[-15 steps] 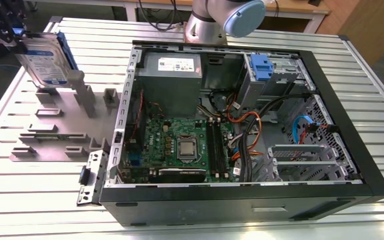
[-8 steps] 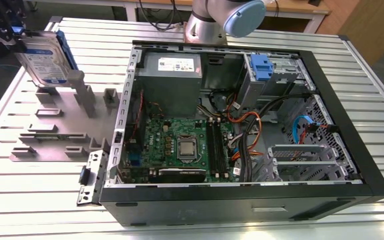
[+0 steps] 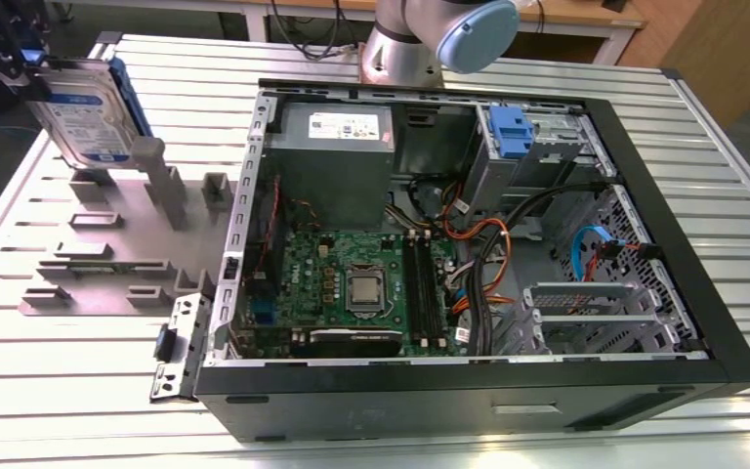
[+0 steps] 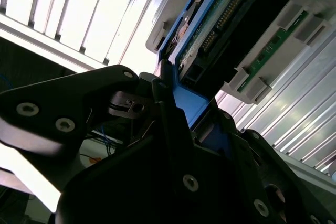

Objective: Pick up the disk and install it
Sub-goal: 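Pick up the disk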

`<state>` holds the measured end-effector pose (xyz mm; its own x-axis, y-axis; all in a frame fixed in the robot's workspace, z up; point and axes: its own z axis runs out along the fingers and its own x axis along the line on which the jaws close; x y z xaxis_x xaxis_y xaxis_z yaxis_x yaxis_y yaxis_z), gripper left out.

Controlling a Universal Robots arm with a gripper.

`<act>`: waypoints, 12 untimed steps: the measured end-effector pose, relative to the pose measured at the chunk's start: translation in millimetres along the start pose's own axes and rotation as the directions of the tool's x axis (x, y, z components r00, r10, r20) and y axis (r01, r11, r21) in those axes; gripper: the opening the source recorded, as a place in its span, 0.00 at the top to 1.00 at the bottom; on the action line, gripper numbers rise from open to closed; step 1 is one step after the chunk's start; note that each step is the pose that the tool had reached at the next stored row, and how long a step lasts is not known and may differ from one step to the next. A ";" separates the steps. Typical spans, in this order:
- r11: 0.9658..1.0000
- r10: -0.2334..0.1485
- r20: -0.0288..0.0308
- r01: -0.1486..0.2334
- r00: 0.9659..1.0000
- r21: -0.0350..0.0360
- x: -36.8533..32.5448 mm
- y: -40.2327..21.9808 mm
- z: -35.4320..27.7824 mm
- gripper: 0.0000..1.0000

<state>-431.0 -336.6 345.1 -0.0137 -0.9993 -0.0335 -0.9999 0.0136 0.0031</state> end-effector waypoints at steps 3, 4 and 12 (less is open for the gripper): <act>1.000 0.000 0.000 0.000 1.000 0.000 0.0 0.0 -0.9 0.63; 1.000 0.000 0.000 0.000 1.000 0.000 0.0 0.0 -1.1 0.63; 1.000 0.000 0.000 0.000 1.000 0.000 -0.1 0.0 -4.2 0.63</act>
<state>-431.0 -336.6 349.3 -0.0138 -0.9993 -0.0334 -0.9999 0.0137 0.0033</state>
